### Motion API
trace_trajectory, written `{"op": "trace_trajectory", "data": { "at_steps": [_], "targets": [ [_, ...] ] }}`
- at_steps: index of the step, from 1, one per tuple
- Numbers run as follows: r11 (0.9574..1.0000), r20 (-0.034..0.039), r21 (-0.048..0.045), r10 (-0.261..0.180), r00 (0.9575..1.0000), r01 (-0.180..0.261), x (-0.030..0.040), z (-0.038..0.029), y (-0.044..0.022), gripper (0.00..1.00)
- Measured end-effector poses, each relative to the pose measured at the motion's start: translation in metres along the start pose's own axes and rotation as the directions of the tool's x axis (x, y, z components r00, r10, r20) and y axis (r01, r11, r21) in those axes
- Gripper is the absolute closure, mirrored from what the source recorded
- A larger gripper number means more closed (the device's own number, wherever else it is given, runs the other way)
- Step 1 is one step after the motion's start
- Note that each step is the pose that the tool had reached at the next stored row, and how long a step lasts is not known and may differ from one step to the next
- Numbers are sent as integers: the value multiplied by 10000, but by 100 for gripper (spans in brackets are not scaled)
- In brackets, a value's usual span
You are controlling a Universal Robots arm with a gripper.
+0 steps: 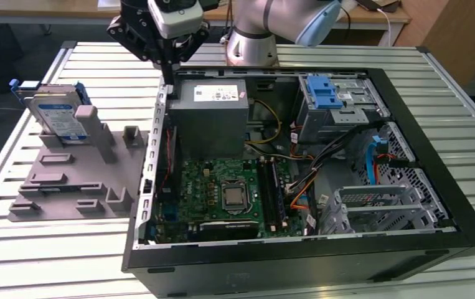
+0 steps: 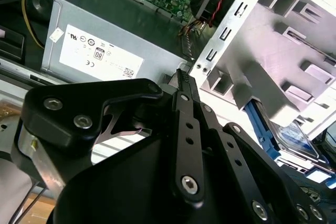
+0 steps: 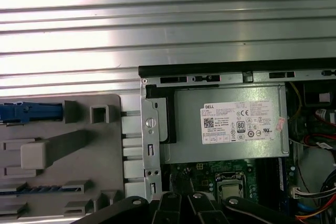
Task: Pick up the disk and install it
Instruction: 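Reach for the disk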
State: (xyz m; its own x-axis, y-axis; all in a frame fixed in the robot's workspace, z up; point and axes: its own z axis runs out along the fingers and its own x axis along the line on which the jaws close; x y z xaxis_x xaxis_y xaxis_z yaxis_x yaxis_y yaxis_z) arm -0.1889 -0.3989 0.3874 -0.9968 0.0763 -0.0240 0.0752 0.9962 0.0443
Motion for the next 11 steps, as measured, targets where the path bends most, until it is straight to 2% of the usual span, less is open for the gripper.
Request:
{"op": "trace_trajectory", "data": {
  "at_steps": [11],
  "targets": [
    [10000, -1, 0, -1, 10000, 1, 82, 12, -7, 89]
  ]
}}
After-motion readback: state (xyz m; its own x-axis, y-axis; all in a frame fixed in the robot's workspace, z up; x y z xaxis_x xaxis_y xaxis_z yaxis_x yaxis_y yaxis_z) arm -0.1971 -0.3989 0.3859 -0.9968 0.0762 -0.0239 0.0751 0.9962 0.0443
